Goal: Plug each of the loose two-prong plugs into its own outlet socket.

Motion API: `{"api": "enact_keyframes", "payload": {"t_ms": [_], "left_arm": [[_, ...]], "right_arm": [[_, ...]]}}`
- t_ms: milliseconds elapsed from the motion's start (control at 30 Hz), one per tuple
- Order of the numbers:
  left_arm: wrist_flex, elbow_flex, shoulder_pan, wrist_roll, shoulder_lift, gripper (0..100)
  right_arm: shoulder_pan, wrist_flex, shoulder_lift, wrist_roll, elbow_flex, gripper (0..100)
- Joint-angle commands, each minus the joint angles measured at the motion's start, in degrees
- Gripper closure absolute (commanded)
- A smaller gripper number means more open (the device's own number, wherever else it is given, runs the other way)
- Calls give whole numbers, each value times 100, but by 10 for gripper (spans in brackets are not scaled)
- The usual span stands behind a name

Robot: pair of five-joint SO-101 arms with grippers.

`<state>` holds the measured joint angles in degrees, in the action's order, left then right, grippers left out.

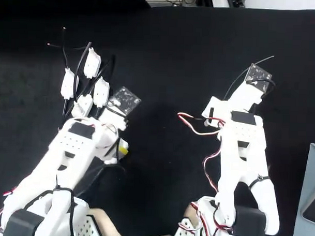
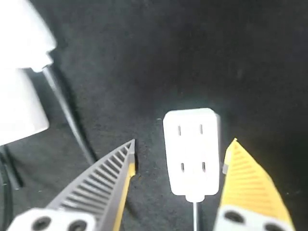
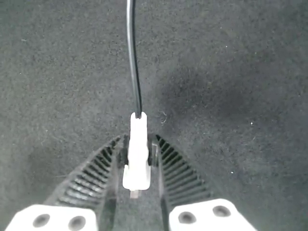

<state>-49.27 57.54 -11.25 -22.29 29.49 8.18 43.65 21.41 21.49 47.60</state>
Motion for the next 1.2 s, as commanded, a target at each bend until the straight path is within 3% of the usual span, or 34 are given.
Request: {"api": "enact_keyframes", "payload": {"t_ms": [0, 167, 267, 567, 667, 733, 933, 1033, 1167], "left_arm": [[-299, -541, 75, -149, 185, 708], [-1266, -1024, -136, -123, 185, 711], [-1380, -884, -382, -114, 141, 711], [475, 462, -92, -105, 132, 713], [985, 725, -119, -211, 132, 774], [1187, 848, -215, -677, 132, 811], [1213, 1095, -664, -2374, 176, 819], [1204, 1015, -708, -2418, 185, 816], [791, 699, -620, -1987, 193, 703]], "right_arm": [[0, -79, 215, 9, -22, 985], [0, -62, 215, 9, -22, 985], [0, -62, 215, 9, -22, 985], [-9, -53, 215, 9, -13, 985], [-9, -53, 215, 9, -13, 985], [-9, -53, 215, 9, -13, 985], [-229, -79, 215, 0, 66, 985], [-308, -97, 215, -176, 127, 985], [-308, -97, 251, -193, 136, 985]]}}
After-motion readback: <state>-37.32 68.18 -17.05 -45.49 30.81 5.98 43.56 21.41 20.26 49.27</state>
